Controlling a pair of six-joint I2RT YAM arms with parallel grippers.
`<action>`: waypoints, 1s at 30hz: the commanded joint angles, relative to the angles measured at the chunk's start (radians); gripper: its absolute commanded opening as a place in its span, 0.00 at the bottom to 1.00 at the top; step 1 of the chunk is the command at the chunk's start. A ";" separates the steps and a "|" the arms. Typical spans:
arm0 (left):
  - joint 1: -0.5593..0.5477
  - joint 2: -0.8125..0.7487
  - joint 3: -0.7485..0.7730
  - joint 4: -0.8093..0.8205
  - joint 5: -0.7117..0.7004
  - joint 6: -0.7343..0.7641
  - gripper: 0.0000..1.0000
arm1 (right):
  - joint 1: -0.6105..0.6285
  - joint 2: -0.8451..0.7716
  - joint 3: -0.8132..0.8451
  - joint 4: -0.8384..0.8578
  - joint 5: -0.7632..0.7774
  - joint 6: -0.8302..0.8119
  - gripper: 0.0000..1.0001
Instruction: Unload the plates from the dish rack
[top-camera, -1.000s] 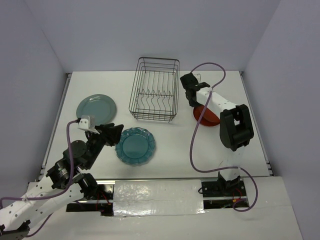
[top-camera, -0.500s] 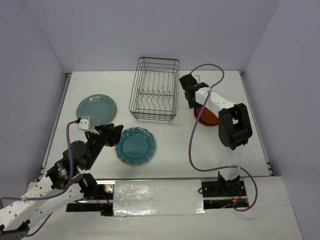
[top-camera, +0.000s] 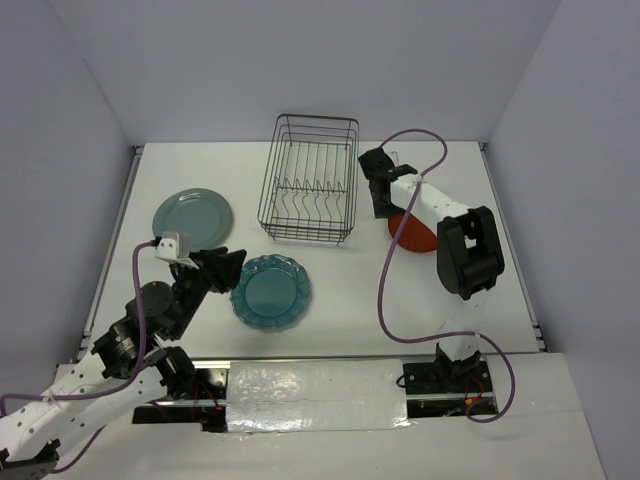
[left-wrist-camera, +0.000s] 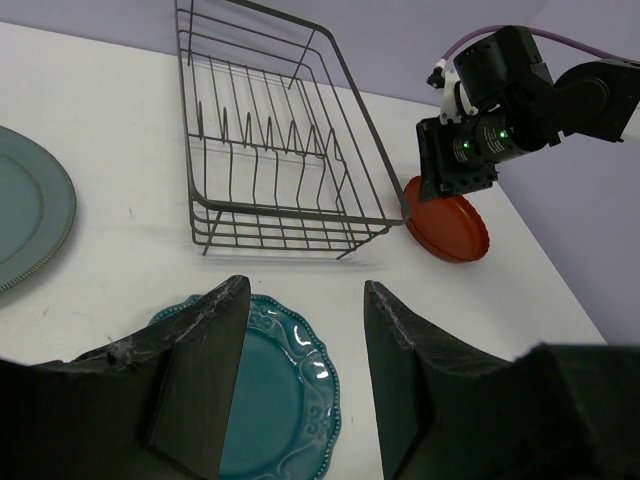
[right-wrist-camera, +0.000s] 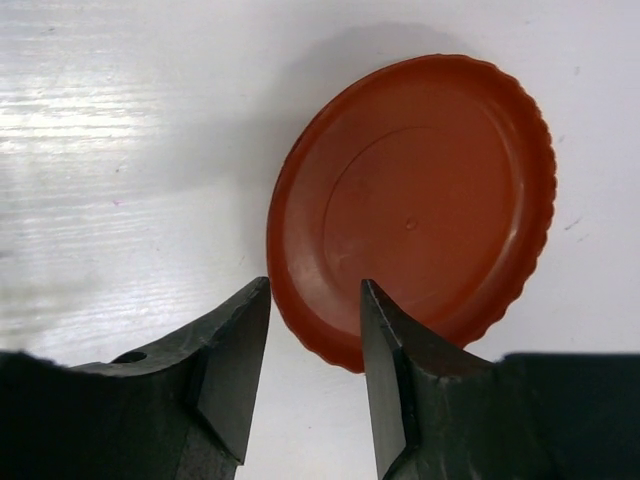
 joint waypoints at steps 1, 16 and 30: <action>-0.006 -0.010 0.016 0.037 -0.013 0.005 0.61 | 0.005 -0.023 0.025 0.018 -0.050 0.005 0.49; -0.009 0.045 0.028 0.043 0.000 0.017 0.78 | 0.092 -0.524 -0.112 0.104 -0.291 0.128 0.75; -0.012 0.121 0.053 0.066 0.095 0.042 1.00 | 0.390 -1.083 -0.512 0.452 -0.554 0.265 1.00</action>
